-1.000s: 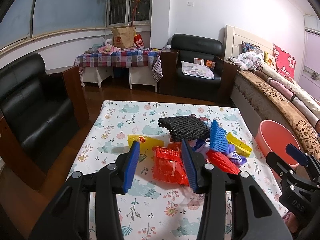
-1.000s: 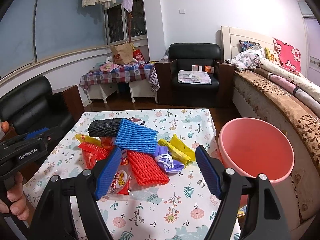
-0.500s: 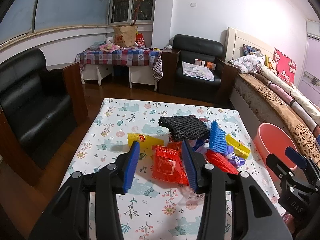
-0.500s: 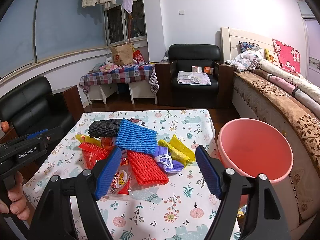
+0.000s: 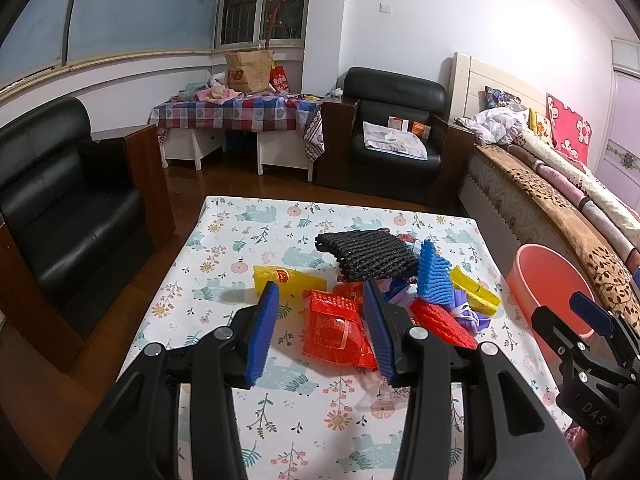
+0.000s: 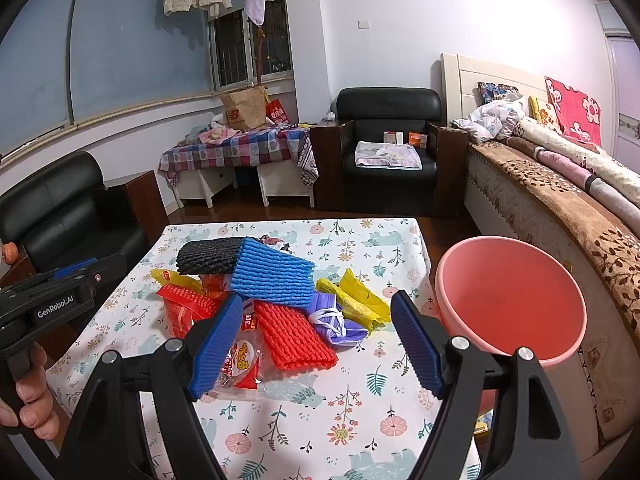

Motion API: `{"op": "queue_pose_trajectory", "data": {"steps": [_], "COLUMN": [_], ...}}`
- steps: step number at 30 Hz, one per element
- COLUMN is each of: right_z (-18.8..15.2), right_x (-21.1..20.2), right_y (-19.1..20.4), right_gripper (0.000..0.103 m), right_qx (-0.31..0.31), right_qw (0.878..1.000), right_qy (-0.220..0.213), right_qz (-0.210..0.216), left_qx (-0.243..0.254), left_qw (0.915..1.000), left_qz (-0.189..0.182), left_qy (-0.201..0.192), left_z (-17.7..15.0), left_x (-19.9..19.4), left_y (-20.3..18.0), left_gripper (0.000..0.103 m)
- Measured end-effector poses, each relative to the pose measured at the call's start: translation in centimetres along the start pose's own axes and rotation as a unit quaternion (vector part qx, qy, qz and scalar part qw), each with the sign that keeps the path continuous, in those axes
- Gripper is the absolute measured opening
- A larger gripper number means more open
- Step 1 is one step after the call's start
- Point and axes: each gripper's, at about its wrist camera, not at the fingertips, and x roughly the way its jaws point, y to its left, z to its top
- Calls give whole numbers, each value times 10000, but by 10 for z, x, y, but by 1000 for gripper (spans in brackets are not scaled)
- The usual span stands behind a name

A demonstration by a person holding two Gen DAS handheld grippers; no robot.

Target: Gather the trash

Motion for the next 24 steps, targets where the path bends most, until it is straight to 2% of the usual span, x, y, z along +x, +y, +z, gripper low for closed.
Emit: {"op": "queue_pose_trajectory", "data": {"steps": [24], "right_z": [-4], "right_x": [0], "right_y": [-1], "right_gripper": [76], "right_qx": [15], "right_qw": [10000], "right_qy": [45], "right_qz": [-14], "left_qx": [-85], "left_qw": [9997], "left_qz": [-162], "left_qy": [171], "left_z": [-4], "left_x": [9], "left_y": [4], "left_gripper": [44]}}
